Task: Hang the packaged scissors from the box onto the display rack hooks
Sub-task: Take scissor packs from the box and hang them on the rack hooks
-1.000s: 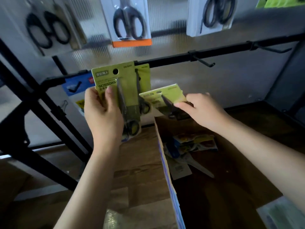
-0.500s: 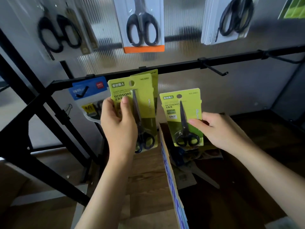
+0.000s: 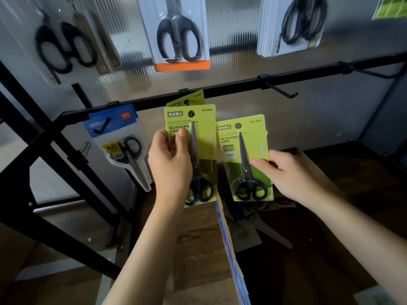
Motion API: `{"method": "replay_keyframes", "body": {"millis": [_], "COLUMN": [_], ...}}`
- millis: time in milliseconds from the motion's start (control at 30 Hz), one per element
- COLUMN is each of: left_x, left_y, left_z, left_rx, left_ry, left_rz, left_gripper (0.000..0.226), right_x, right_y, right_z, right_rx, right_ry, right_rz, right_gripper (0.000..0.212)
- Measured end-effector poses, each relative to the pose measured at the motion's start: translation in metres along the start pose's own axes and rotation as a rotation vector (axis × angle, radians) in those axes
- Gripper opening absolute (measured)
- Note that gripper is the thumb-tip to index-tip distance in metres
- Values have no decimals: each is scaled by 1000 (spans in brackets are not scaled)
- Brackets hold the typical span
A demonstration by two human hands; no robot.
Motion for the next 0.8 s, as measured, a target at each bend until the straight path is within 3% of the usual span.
{"method": "replay_keyframes", "body": {"millis": [133,400,800], "left_x": [5,15,21], "left_y": [2,15,32], "left_z": [3,15,17], "left_rx": [-9,-14,39], "left_ry": [25,69,85], "left_rz": [-30,-154,-282], "left_gripper": [13,15,13], "right_x": [-6,-28,-28], "right_y": [-1,6,7], "right_z": [1,7,9], "right_rx": [2,-27,5], "right_ry": [18,82,159], "right_rz": [18,72,11], "right_gripper": [28,41,22]}}
Point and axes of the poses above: each hand's wrist, its own y-axis towards the middle knuckle, its own z-axis out of the palm, x = y × z, the point moved 5 cm from there along y, towards the middle knuckle, and after that the axes turned 2 degrees about y, right-handed, at the moved point
